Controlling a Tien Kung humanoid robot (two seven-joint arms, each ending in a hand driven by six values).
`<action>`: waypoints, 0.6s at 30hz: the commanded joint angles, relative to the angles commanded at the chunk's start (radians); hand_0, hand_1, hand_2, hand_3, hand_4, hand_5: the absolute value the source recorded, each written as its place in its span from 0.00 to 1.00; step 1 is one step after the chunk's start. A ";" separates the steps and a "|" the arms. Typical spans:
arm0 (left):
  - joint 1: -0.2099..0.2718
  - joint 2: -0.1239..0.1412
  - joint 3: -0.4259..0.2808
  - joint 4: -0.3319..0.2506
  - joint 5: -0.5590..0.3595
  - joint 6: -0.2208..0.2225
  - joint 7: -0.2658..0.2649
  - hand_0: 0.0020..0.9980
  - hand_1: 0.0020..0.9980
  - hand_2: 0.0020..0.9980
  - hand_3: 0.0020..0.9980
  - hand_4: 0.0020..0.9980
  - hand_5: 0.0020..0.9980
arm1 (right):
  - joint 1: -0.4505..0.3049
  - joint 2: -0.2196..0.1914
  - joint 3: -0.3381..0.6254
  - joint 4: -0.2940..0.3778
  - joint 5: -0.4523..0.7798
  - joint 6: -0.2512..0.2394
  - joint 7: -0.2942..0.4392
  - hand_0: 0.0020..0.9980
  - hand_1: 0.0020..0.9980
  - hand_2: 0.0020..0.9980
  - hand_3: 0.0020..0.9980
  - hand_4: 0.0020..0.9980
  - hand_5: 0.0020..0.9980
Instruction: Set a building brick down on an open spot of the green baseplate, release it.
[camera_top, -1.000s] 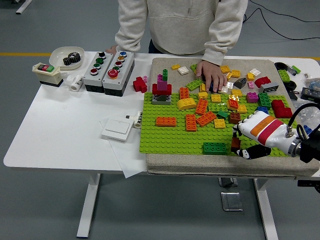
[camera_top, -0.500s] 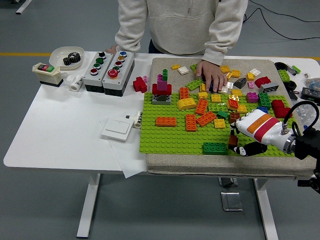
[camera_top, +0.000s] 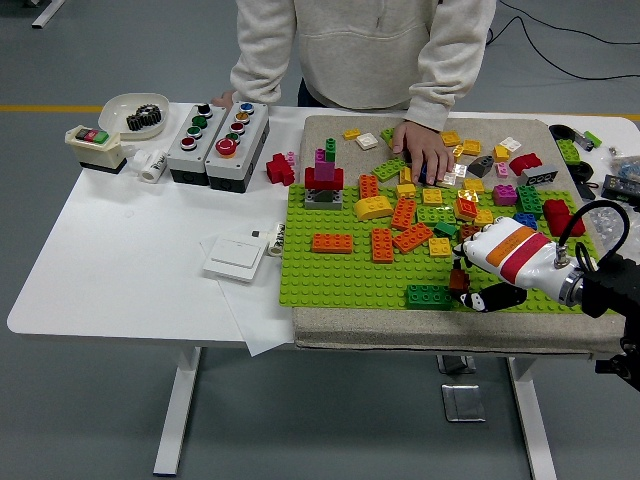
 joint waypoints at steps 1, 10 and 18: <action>0.000 0.000 0.000 0.000 0.000 0.000 0.000 0.75 0.76 0.79 0.69 0.79 0.75 | 0.000 0.000 0.000 0.001 0.000 0.000 0.000 0.24 0.40 0.51 0.53 0.69 0.55; -0.001 0.000 0.001 0.000 -0.003 0.000 -0.001 0.75 0.76 0.79 0.69 0.79 0.75 | 0.007 0.002 -0.006 -0.001 -0.001 0.001 0.001 0.24 0.40 0.51 0.53 0.69 0.55; -0.002 0.000 0.001 0.000 -0.002 0.000 -0.001 0.75 0.76 0.79 0.69 0.79 0.75 | 0.017 0.009 -0.027 -0.001 -0.002 0.002 0.002 0.24 0.40 0.51 0.53 0.69 0.55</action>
